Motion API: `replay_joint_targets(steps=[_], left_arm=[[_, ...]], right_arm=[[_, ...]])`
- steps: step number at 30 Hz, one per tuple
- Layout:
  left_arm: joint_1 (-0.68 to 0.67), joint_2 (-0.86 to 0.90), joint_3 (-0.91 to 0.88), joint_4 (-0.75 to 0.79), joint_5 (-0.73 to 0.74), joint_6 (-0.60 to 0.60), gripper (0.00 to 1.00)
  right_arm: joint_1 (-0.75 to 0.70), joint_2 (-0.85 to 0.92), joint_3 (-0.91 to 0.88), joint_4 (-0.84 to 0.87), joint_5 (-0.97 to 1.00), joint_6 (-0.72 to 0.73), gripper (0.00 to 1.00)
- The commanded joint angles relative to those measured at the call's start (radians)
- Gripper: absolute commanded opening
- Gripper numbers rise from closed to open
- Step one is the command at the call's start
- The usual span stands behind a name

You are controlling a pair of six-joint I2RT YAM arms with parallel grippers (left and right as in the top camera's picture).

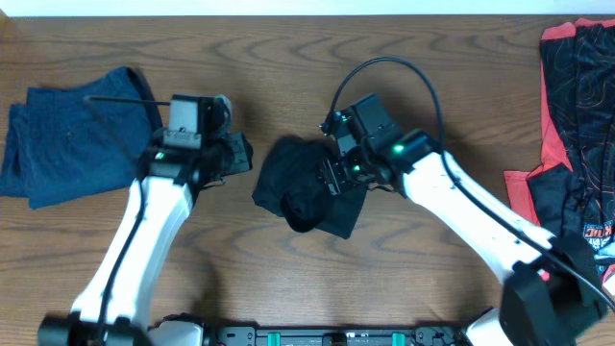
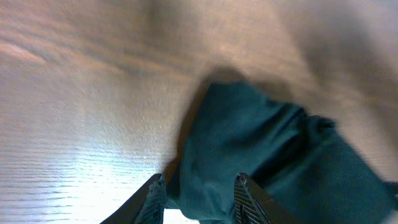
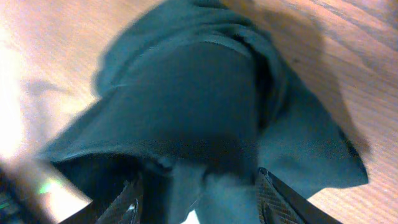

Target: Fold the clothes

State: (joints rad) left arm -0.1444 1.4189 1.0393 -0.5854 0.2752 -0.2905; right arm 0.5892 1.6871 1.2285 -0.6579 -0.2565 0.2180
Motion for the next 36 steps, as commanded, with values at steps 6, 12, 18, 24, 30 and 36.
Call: replay_joint_targets(steps=[6, 12, 18, 24, 30, 36], left_arm=[[0.003, 0.150, 0.012, 0.019, 0.084, 0.009, 0.38], [-0.002, 0.179, 0.011, 0.017, 0.084, 0.009, 0.38], [-0.051, 0.179, 0.009, 0.018, 0.083, 0.014, 0.39], [-0.132, 0.214, 0.009, 0.021, 0.072, 0.043, 0.38], [-0.154, 0.219, 0.009, 0.022, 0.077, 0.043, 0.38], [-0.163, 0.201, 0.009, 0.022, 0.080, 0.043, 0.38]], right_arm=[[0.014, 0.110, 0.002, 0.034, 0.284, 0.084, 0.23], [0.001, 0.108, 0.002, -0.007, 0.348, 0.149, 0.01], [-0.039, 0.110, -0.010, -0.146, 0.531, 0.391, 0.01], [-0.050, 0.114, -0.021, -0.143, 0.544, 0.391, 0.04], [-0.050, 0.114, -0.021, -0.144, 0.544, 0.391, 0.08], [-0.050, 0.114, -0.021, -0.144, 0.526, 0.390, 0.11]])
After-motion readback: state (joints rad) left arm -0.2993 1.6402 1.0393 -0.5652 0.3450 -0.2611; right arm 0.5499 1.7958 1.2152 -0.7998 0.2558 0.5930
